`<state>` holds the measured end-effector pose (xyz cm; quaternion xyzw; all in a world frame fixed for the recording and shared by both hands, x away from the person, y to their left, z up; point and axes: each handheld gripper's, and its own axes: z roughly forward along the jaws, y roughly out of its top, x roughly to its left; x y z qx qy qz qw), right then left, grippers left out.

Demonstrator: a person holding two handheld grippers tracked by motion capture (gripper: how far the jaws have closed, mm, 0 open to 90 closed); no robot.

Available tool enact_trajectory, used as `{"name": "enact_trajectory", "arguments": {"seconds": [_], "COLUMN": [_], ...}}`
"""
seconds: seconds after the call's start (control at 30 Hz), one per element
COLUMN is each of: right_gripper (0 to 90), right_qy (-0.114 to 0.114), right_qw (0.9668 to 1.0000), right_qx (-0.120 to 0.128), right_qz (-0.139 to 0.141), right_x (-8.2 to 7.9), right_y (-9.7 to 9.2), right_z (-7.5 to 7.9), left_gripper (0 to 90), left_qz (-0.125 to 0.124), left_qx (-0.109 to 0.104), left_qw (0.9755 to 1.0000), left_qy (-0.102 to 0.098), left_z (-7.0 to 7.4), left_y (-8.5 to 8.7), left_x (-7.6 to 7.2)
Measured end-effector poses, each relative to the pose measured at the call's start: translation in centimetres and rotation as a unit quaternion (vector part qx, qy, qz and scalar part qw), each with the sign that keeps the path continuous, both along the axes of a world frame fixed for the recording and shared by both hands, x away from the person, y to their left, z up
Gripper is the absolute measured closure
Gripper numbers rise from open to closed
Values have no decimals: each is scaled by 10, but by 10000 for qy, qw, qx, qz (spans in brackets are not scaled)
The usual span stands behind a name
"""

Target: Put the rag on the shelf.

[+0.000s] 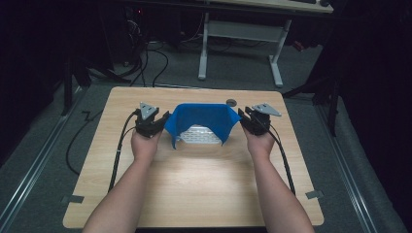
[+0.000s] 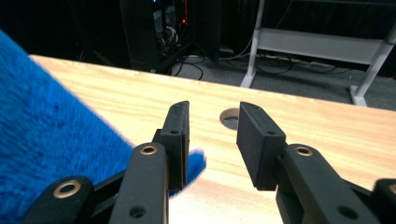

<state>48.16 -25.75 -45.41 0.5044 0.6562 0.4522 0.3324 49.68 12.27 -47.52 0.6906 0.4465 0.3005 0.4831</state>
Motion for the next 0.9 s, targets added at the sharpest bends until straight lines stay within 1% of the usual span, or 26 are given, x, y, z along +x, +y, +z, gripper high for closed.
{"name": "enact_trajectory", "arguments": {"seconds": [0.03,0.13,0.27,0.37,0.43,0.6,0.7,0.9], "right_gripper": [640,635,628,626,625,626,626,625], "right_qy": [0,-55,-32,-21,-23,-41,-24,-3], "right_qw": [10000,10000,10000,10000,10000,9999,9999,9998], "right_qx": [0,25,-19,-37,-32,-92,-131,-157], "right_qz": [0,-49,-68,-88,-85,-92,-92,-99], "right_x": [0,-4,-7,-8,-8,-8,-8,-9], "right_y": [0,-3,-5,-5,-5,-5,-6,-8], "right_z": [0,6,8,8,9,9,8,7], "left_gripper": [544,540,540,540,540,542,543,546], "left_qz": [0,57,98,120,138,191,187,149], "left_qx": [0,-3,20,40,20,48,51,136], "left_qw": [10000,10000,9999,9999,9999,9998,9998,9998], "left_qy": [0,2,31,17,41,72,73,75], "left_z": [0,0,-2,-3,-4,-5,-6,-7], "left_y": [0,4,6,7,8,12,13,14], "left_x": [0,-4,-7,-8,-8,-9,-9,-10]}}
